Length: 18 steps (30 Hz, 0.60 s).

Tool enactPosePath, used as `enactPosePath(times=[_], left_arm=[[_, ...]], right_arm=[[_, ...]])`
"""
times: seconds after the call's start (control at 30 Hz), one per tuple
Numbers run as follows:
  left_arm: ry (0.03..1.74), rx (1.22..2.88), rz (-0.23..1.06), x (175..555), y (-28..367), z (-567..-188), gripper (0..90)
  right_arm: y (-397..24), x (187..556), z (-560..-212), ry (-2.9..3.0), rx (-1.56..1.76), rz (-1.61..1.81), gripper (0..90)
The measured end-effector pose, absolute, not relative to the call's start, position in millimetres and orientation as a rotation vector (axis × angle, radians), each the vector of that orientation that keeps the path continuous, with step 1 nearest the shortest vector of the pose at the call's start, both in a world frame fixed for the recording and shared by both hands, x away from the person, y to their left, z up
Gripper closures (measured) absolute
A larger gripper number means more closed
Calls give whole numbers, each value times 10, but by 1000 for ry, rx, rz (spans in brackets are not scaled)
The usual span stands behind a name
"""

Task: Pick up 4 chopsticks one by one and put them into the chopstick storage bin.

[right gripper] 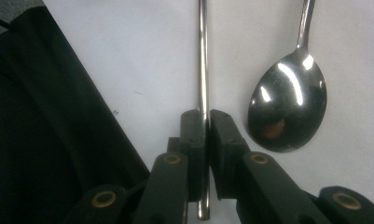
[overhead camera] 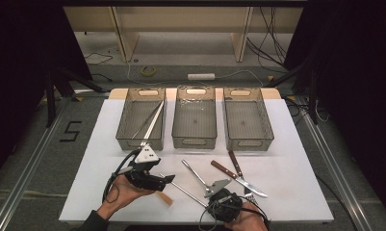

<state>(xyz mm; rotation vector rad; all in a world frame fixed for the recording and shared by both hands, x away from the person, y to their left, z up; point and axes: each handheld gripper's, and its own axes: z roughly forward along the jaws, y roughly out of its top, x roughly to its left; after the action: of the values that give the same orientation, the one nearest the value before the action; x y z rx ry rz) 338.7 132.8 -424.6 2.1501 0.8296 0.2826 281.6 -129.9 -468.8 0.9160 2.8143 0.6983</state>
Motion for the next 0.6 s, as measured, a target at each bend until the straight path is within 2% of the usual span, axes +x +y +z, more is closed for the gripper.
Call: enactPosePath(times=[0.23, 0.43, 0.6], left_arm=[[704, 2234, 230, 3322, 1143, -4291, 237], [563, 2371, 195, 3288, 910, -4423, 260], [514, 2442, 227, 3289, 773, -4516, 274]], right_arm=[[-1328, 2885, -4536, 2820, 864, 712, 850], [-1330, 2926, -4396, 2823, 814, 679, 850], [-1349, 2945, -4333, 2832, 783, 662, 850]])
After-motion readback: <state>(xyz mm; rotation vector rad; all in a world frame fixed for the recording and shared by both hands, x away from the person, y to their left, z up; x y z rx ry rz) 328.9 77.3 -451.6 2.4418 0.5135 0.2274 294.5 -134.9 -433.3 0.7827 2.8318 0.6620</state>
